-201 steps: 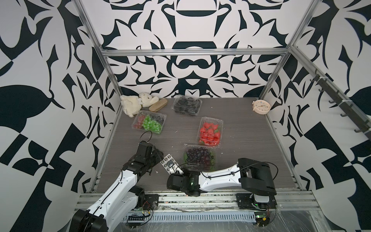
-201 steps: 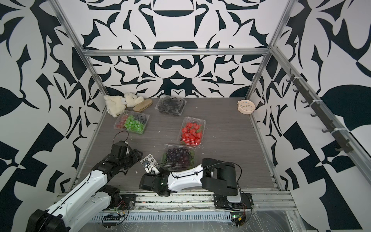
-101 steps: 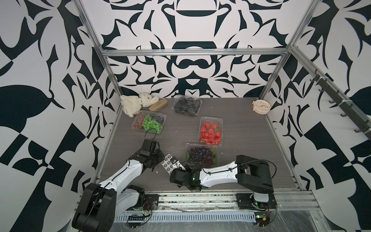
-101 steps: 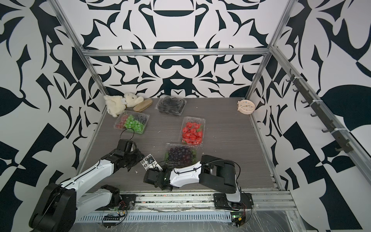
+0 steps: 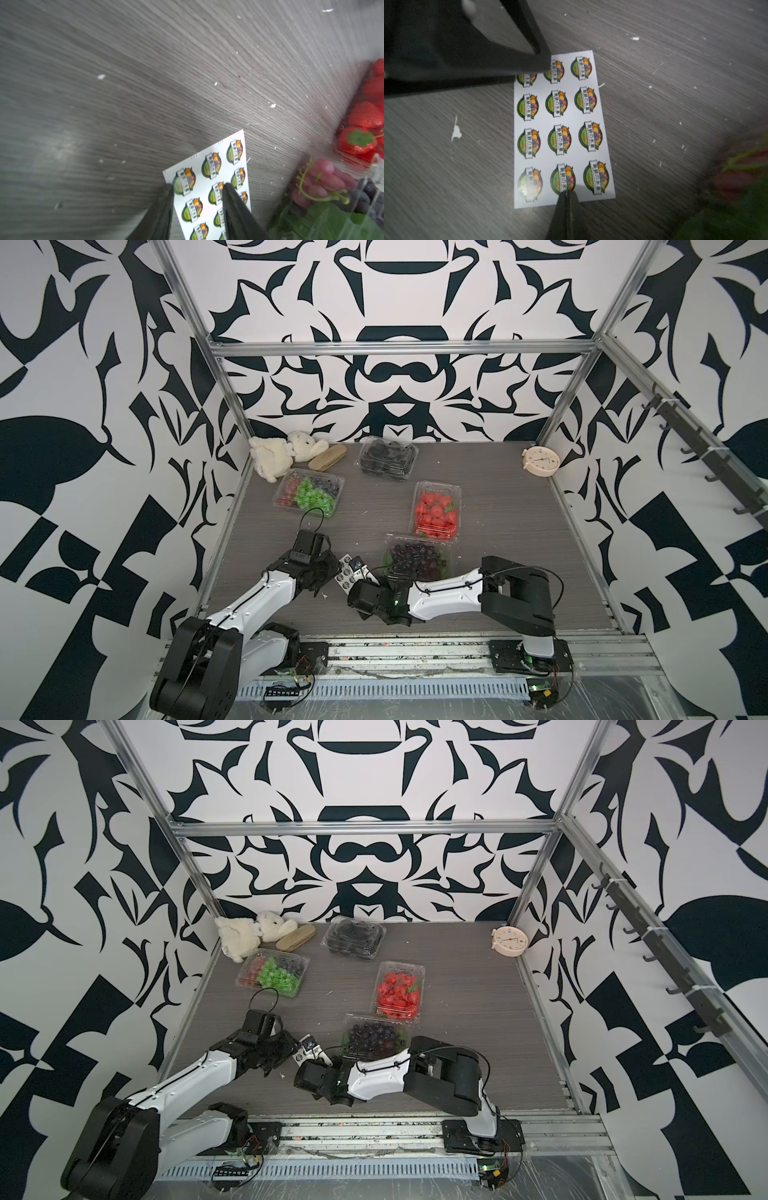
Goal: Label fruit boxes
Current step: Move the fruit box to the center of the board.
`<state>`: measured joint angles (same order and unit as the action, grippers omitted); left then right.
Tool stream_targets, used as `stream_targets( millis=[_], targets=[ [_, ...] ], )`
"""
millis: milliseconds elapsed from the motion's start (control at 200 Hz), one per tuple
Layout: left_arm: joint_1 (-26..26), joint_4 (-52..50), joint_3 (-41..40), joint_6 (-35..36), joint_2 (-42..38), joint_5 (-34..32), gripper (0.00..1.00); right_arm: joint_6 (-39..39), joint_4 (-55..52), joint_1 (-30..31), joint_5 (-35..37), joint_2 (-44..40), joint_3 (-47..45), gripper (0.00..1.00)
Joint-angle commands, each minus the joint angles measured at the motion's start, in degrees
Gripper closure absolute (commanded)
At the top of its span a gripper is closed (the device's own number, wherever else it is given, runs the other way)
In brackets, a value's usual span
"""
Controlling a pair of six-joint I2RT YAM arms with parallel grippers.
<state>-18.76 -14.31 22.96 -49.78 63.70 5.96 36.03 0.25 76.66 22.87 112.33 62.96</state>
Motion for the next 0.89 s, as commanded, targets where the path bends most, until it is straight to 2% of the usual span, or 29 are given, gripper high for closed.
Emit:
stream_targets(
  millis=[0, 180, 340, 415, 440, 500, 535, 735, 890],
  targets=[
    [0.0, -0.9, -0.7, -1.0, 0.2, 1.5, 0.54, -0.2, -3.5, -1.9, -0.7, 0.8, -0.6, 1.00],
    [-0.1, -3.6, -0.3, -3.2, -4.2, -0.4, 0.47, -0.8, -2.6, -2.9, -3.3, -2.4, -1.0, 1.00],
    [0.1, -4.2, 1.9, 1.3, -6.2, -6.1, 0.42, 5.0, -2.4, -3.0, -5.9, -3.4, -1.4, 1.00],
    [1.5, -2.1, 3.1, 3.2, -4.6, -5.6, 0.52, 9.5, 0.2, -3.0, -7.7, -4.2, -3.1, 1.00],
    [2.2, -1.4, 3.4, 3.4, -3.7, -4.9, 0.53, 11.3, 1.6, -3.0, -8.3, -4.4, -3.9, 0.96],
    [3.4, 0.5, 4.3, 4.0, -0.9, -3.0, 0.69, 15.1, 4.1, -3.0, -8.9, -5.0, -5.7, 0.91],
    [3.7, 1.4, 4.8, 4.3, 0.9, -1.7, 0.73, 17.3, 5.2, -3.0, -9.0, -5.3, -6.3, 0.89],
    [4.1, 3.7, 7.3, 5.0, 8.9, 0.6, 0.82, 23.9, 7.2, -2.9, -8.7, -6.6, -7.2, 0.73],
    [4.1, 4.2, 6.5, 5.0, 12.2, 1.2, 0.81, 30.8, 8.8, -3.2, -9.1, -6.0, -8.0, 0.68]
  ],
)
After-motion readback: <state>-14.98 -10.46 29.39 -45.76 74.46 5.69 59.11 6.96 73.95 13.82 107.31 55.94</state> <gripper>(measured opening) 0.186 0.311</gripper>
